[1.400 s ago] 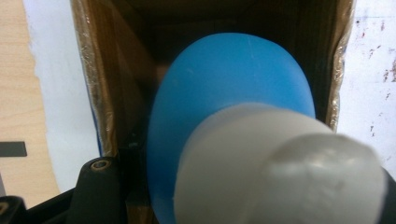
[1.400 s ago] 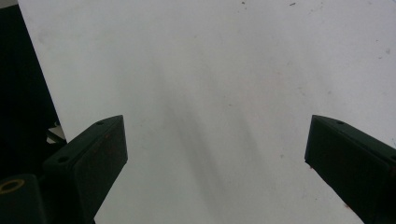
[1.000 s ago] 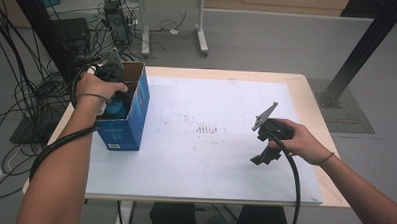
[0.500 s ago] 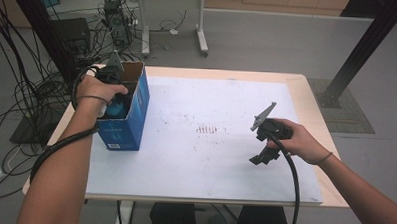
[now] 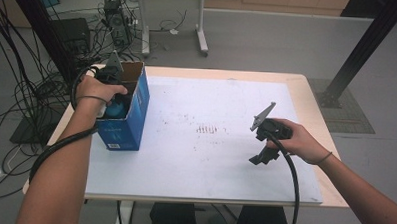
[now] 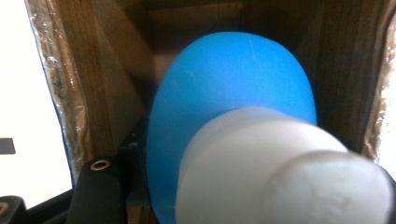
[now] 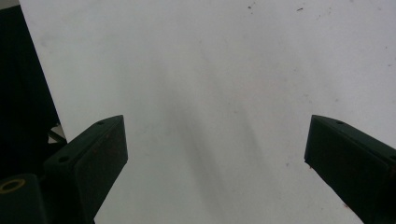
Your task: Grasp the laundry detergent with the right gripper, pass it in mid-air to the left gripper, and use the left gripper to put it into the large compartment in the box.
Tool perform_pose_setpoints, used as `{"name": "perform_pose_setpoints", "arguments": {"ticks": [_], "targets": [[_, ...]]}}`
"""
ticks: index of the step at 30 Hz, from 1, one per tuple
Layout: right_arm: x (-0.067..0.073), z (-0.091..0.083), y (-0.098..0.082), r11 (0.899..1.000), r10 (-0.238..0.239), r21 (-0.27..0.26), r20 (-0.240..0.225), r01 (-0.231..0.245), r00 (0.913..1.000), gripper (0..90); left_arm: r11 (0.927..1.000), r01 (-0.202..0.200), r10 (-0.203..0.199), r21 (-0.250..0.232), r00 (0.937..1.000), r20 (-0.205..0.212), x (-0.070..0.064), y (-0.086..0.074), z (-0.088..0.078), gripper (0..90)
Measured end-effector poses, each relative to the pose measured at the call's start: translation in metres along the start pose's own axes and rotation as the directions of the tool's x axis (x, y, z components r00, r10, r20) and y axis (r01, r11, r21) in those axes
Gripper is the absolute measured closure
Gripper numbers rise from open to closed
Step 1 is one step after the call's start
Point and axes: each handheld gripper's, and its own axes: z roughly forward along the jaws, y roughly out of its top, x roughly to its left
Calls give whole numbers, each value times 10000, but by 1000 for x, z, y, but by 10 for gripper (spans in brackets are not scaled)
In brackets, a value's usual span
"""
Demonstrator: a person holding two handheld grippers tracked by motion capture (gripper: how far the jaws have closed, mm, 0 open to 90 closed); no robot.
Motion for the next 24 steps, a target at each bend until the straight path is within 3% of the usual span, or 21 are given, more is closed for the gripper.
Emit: {"name": "perform_pose_setpoints", "arguments": {"ticks": [24], "targets": [[-2, 0, 0, 10000, 35, -79, -30, -35, 10000, 56, 10000, 69, -69, 32, 10000, 10, 0, 1, 1, 370]]}}
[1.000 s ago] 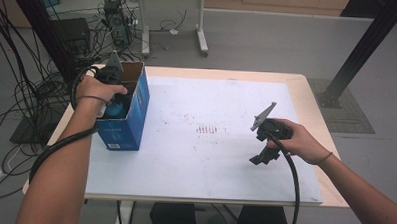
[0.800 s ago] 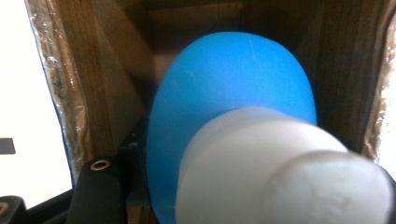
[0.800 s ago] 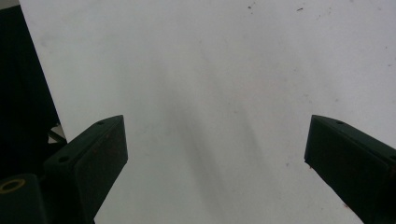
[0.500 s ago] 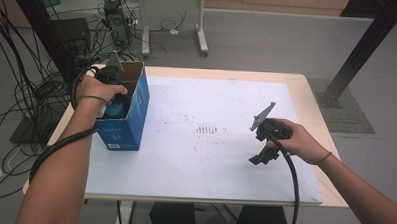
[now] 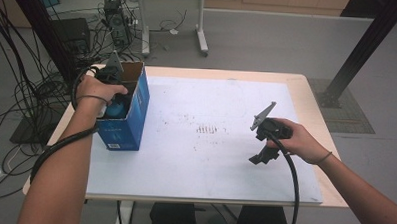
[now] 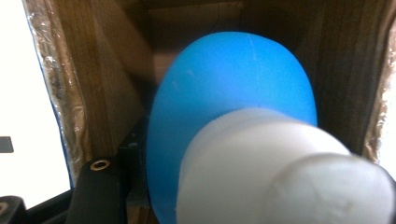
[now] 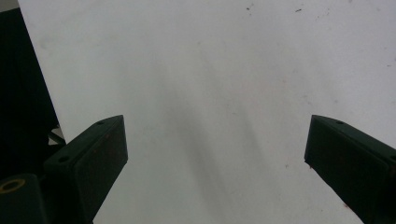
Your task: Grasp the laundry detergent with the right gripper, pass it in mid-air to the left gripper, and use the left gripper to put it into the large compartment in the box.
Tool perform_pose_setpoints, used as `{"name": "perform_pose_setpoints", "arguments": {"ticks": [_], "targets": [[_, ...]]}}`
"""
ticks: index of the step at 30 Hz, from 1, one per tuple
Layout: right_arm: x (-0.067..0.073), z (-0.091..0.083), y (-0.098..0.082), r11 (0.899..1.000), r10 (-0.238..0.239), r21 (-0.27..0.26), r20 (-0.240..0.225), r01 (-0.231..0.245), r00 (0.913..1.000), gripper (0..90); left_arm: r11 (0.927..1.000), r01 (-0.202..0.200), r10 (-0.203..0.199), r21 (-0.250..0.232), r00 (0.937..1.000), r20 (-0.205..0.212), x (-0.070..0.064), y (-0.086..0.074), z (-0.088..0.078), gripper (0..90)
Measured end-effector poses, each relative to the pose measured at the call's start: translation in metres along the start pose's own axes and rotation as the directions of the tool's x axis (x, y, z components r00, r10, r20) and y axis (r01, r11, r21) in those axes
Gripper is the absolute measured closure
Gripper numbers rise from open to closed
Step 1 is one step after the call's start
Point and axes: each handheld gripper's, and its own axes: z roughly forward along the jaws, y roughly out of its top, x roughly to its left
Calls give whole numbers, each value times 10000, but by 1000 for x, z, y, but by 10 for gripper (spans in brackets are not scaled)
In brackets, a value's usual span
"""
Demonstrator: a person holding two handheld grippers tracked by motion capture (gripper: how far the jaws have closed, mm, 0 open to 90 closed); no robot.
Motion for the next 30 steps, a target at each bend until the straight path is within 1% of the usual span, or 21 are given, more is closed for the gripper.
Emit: {"name": "perform_pose_setpoints", "arguments": {"ticks": [7, 30], "targets": [[0, -1, 0, 10000, 18, 27, 80, -18, 10000, 56, 10000, -24, 24, 28, 10000, -26, -1, 0, 0, 370], [-1, -1, 1, 10000, 25, -19, 58, -25, 10000, 56, 10000, 20, -20, 39, 10000, 13, 0, 1, 0, 370]]}}
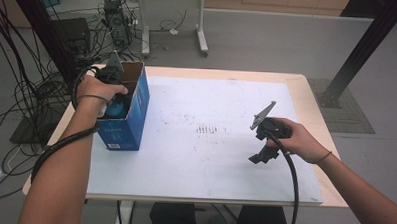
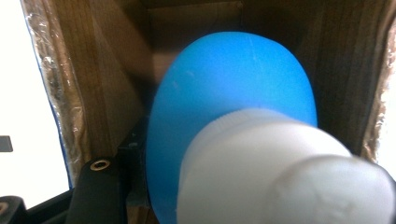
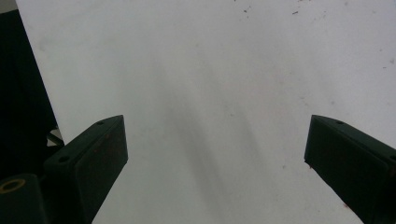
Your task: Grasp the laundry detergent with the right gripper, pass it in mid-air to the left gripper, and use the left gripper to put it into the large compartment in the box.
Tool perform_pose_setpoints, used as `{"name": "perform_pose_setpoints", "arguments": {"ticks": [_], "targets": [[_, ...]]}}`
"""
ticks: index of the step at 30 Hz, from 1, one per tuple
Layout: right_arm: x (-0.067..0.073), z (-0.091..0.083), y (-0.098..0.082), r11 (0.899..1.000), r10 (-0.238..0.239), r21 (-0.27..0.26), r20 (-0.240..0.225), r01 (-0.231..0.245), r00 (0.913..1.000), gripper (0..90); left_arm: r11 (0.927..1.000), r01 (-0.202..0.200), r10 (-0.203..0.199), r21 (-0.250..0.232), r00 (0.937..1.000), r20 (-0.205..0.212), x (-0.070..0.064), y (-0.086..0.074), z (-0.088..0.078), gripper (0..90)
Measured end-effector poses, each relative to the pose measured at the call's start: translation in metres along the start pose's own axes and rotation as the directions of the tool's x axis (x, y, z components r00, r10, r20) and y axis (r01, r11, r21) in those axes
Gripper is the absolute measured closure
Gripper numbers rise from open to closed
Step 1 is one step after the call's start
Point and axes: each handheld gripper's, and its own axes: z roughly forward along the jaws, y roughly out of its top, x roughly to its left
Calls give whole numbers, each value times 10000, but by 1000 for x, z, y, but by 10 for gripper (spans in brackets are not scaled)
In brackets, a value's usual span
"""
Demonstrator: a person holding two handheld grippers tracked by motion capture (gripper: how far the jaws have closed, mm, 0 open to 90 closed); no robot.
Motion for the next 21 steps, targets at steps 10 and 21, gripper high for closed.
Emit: {"name": "perform_pose_setpoints", "arguments": {"ticks": [10, 21], "targets": [[0, 1, 0, 10000, 5, 19, -59, -5, 10000, 56, 10000, 27, -27, 51, 10000, 32, 0, 0, 0, 369], [0, 1, 0, 10000, 13, 10, -53, -13, 10000, 56, 9997, -107, 106, 214, 9999, 52, -1, 0, -1, 363]]}}
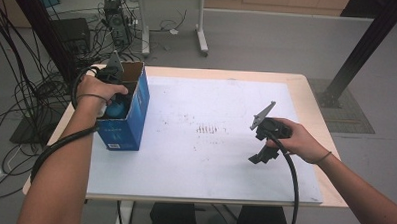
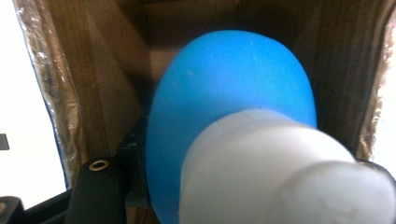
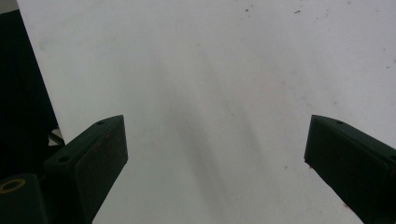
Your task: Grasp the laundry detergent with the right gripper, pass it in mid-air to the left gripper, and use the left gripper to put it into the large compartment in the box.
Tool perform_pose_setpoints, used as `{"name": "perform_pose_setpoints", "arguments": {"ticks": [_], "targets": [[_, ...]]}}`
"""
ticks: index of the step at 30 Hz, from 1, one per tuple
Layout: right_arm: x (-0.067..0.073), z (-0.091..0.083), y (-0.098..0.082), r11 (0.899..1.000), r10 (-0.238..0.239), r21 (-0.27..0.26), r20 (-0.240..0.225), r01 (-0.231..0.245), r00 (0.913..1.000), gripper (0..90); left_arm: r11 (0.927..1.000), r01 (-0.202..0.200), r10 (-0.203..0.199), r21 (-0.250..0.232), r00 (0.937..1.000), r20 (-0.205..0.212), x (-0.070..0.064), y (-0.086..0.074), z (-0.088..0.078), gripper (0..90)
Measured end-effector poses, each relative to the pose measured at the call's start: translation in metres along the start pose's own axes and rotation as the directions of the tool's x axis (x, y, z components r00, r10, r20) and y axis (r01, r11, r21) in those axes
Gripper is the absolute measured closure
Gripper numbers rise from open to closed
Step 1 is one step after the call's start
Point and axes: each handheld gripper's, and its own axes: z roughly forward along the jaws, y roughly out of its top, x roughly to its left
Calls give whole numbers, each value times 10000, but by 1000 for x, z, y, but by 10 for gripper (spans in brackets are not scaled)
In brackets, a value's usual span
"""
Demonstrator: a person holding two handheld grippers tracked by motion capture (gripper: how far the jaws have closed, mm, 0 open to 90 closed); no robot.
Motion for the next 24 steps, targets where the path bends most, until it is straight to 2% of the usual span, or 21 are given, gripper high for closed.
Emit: {"name": "perform_pose_setpoints", "arguments": {"ticks": [6, 17, 24], "targets": [[0, 0, 0, 10000, -24, 12, 23, 24, 10000, 57, 10000, 10, -10, -27, 9999, -100, 0, 0, -5, 334], [1, 1, 2, 10000, -62, -34, 13, 62, 10000, 57, 10000, -12, 12, 16, 9999, -100, -2, -2, -14, 338], [1, 0, 1, 10000, -21, -49, 13, 21, 10000, 58, 9999, -50, 47, -142, 9998, -198, -4, -4, -26, 335]]}}
